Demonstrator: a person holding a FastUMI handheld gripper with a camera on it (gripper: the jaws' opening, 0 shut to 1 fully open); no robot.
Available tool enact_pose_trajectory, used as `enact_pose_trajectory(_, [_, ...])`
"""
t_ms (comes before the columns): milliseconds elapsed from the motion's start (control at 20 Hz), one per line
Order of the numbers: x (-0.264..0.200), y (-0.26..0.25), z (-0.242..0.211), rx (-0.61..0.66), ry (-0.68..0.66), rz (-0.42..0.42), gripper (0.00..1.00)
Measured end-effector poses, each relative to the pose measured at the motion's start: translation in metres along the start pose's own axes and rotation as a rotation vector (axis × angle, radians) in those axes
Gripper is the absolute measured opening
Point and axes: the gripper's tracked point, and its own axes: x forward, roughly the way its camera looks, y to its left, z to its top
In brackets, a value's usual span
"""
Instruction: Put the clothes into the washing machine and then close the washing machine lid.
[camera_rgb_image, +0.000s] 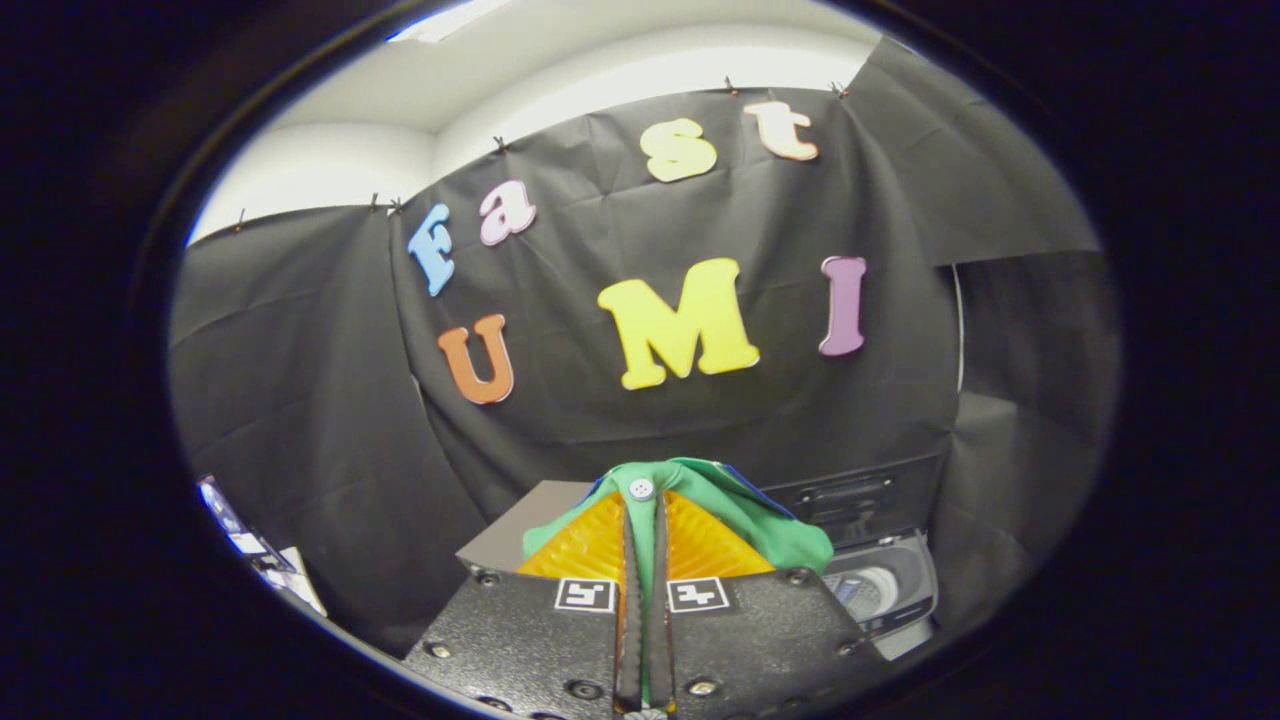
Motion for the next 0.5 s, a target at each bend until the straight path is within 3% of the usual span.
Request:
enact_pose_trajectory(250, [-0.017,-0.069,0.020,0.000,-0.041,-0.064,0.06])
enact_pose_trajectory(500, [0.013,-0.134,0.014,-0.002,-0.005,-0.072,0.06])
